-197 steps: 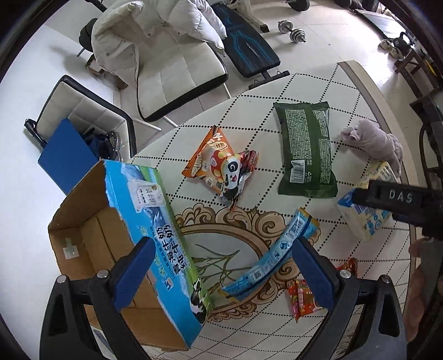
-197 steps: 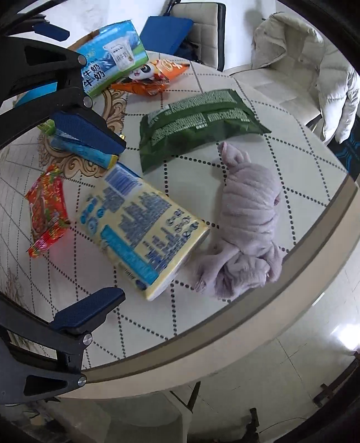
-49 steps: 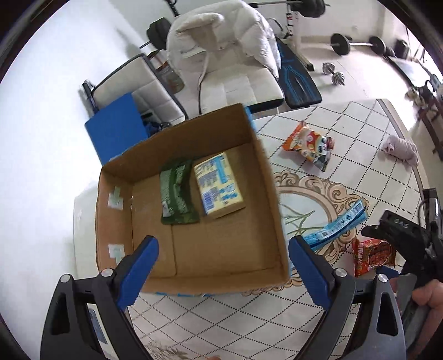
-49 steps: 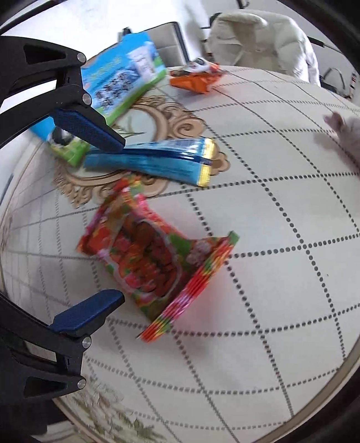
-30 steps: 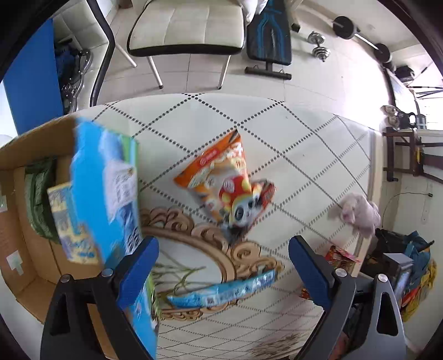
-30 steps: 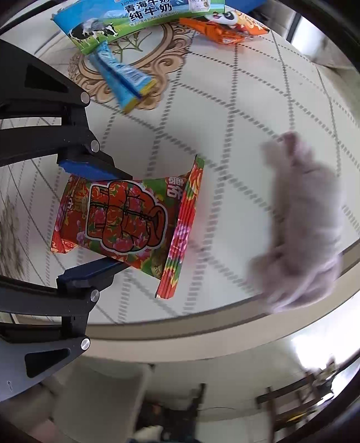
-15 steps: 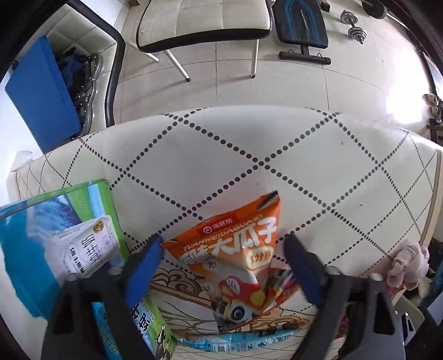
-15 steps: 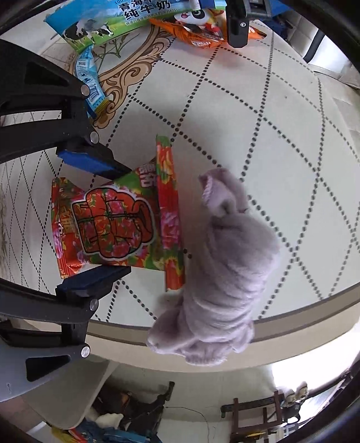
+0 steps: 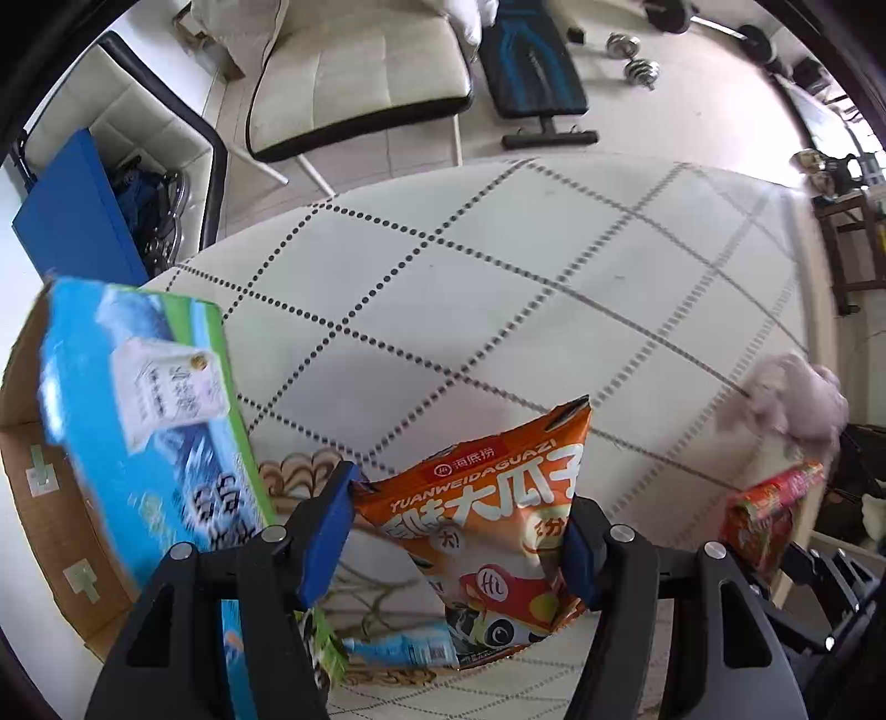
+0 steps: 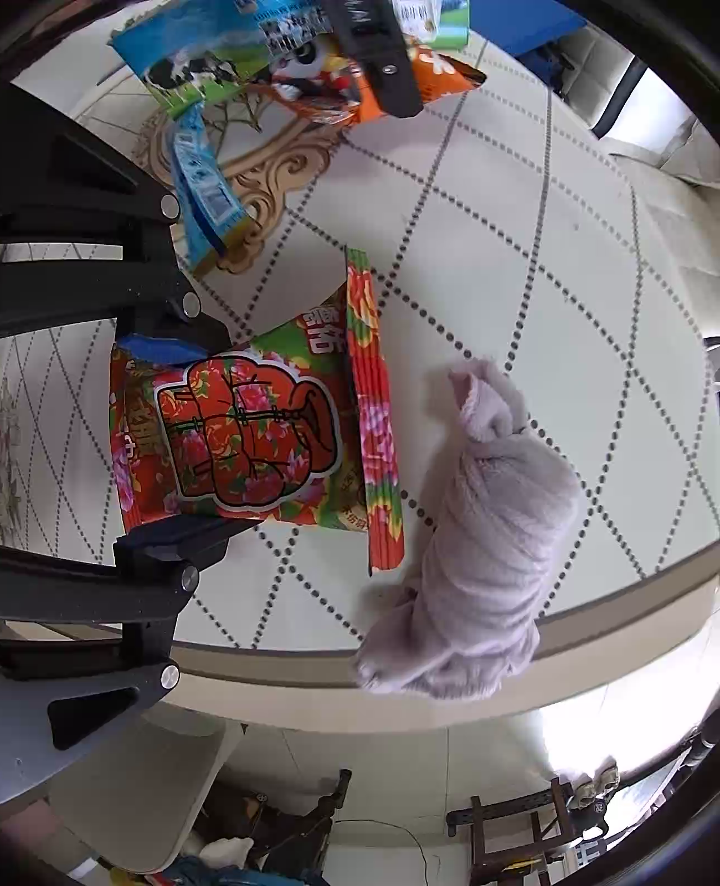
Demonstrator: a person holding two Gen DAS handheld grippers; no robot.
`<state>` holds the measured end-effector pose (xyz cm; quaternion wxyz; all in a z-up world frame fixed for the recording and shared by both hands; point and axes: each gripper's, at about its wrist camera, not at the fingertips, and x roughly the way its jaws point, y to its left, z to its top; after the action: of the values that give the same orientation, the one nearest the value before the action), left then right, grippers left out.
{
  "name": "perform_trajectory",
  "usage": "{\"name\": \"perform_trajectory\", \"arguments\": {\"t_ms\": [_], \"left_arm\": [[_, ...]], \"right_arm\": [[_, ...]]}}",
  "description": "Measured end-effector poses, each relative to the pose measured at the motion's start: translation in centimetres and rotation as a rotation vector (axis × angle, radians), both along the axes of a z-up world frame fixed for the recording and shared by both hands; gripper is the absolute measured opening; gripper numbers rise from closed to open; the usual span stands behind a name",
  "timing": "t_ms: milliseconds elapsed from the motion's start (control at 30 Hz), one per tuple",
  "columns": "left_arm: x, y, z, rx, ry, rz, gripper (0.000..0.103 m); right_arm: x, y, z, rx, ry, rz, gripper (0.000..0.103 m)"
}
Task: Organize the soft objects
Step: 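Carry both snack bags into the box and release them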
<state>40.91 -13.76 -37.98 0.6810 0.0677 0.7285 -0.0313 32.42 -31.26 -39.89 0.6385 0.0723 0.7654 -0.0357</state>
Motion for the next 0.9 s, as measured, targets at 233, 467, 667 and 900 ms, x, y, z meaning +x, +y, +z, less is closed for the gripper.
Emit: {"name": "perform_trajectory", "arguments": {"t_ms": [233,467,667,900], "left_arm": [[-5.2,2.9,9.8,-0.141,-0.136,-0.005,0.062],[-8.3,12.0,17.8,-0.167,-0.251,0.072,0.062],[-9.7,23.4,21.0,-0.063,-0.317,0.179,0.063],[-7.9,32.8,17.6,0.059,-0.28,0.245,0.063]], "right_arm": [[-2.2,2.8,9.1,0.088,-0.127,0.036,0.047],[-2.9,10.6,18.2,0.173,-0.254,0.167,0.047],[-2.6,21.5,20.2,0.231,-0.272,0.287,0.047],[-1.2,31.4,17.7,0.257,-0.201,0.314,0.047]]}}
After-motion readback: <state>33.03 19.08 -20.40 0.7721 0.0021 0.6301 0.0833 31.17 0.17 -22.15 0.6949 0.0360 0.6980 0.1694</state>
